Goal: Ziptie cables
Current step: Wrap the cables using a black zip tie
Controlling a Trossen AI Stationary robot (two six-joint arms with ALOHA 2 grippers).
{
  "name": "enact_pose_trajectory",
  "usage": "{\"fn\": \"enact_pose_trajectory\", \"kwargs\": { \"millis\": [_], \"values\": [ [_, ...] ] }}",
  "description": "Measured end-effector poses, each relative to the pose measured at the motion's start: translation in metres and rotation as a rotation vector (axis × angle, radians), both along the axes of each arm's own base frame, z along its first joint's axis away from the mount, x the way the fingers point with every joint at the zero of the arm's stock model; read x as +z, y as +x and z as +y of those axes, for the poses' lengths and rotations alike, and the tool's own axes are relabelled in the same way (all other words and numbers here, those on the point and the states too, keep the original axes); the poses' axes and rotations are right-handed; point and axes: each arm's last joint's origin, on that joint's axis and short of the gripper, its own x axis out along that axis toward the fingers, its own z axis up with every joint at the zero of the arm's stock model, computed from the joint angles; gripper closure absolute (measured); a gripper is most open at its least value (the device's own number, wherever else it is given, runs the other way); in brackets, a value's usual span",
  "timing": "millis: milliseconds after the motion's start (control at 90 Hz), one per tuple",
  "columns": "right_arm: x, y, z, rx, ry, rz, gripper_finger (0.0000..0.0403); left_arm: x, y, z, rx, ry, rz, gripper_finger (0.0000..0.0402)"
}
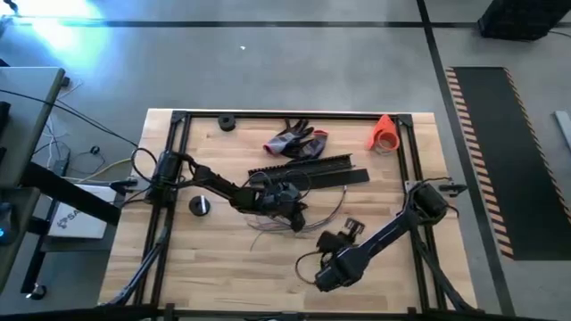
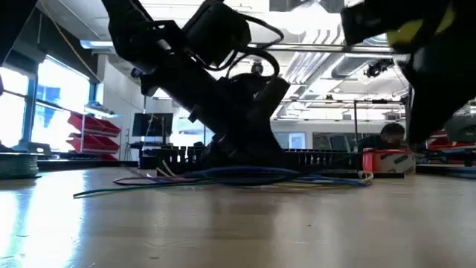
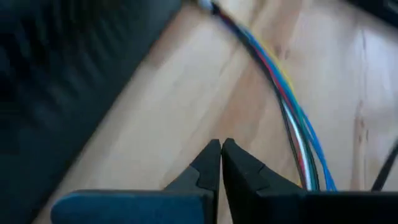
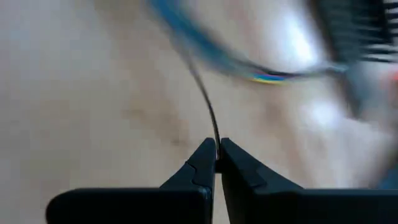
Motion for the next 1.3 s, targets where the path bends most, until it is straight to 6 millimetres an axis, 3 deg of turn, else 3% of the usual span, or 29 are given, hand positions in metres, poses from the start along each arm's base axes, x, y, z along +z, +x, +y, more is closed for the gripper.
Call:
{"fn": "enact_pose_trajectory", "kwargs": {
  "millis": [244, 456, 678, 800, 922, 1089, 1300],
  "values": [
    [0.001, -0.004, 0.002, -0.01, 0.082, 0.105, 0.0403, 0.005, 0.001, -0.006, 0.016, 0.122, -0.027, 0.0401],
    [-0.004, 0.0, 0.015, 0.007, 0.207, 0.046, 0.0403, 0.05, -0.007, -0.037, -0.124, 0.241, -0.124, 0.0401],
    [-0.006, 0.002, 0.027, 0.002, 0.275, -0.021, 0.0403, 0.079, -0.036, -0.075, -0.212, 0.214, -0.066, 0.0401],
    [-0.009, 0.005, 0.029, -0.031, 0.284, -0.076, 0.0403, 0.075, -0.053, -0.088, -0.22, 0.206, 0.054, 0.0401],
    [-0.012, 0.007, 0.029, -0.023, 0.257, -0.104, 0.0403, 0.064, -0.062, -0.089, -0.152, 0.227, 0.156, 0.0401],
    [-0.011, 0.008, 0.028, -0.015, 0.234, -0.124, 0.0403, 0.049, -0.066, -0.071, -0.05, 0.228, 0.291, 0.0402],
    [-0.011, 0.006, 0.026, 0.003, 0.204, -0.094, 0.0403, 0.028, -0.051, -0.048, -0.04, 0.222, 0.34, 0.0401]
  ]
}}
